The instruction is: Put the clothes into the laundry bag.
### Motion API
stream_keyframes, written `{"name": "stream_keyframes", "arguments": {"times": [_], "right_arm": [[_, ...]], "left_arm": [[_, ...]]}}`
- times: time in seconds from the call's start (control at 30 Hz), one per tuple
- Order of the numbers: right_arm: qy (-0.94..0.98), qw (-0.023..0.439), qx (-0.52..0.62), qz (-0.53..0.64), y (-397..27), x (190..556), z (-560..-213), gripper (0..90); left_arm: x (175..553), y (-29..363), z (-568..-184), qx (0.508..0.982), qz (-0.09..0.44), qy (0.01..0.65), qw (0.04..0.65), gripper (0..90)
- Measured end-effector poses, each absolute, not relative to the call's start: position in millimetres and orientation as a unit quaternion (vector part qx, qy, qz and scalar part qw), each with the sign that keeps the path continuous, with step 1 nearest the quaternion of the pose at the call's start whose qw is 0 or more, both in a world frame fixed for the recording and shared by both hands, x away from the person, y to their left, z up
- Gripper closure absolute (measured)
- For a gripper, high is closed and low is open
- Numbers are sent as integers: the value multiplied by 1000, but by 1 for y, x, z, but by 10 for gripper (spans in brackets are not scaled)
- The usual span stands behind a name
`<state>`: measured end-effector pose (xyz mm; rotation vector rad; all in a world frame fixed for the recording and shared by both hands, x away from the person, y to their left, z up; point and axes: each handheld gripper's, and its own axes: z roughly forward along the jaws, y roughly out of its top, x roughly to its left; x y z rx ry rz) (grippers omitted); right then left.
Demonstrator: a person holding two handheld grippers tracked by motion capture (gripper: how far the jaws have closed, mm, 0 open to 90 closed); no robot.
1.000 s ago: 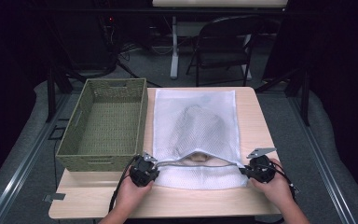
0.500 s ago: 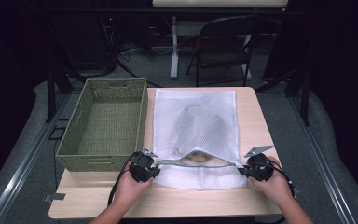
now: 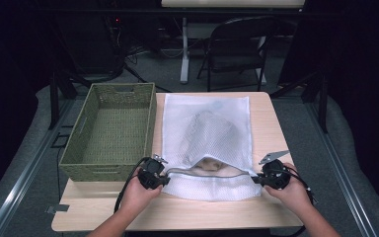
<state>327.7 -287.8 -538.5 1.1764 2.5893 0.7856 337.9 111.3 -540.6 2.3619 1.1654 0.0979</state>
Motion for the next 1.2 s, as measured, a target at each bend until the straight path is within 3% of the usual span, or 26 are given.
{"name": "stream_keyframes", "arguments": {"times": [0.57,0.93,1.2], "right_arm": [[881,78,382,266,-281,337,-523,827],[892,88,363,256,-277,346,-497,829],[895,100,354,251,-276,359,-480,829]], "left_arm": [[348,104,-519,874,28,422,238,870],[359,100,-485,888,52,397,224,871],[373,96,-473,891,40,395,222,871]]}}
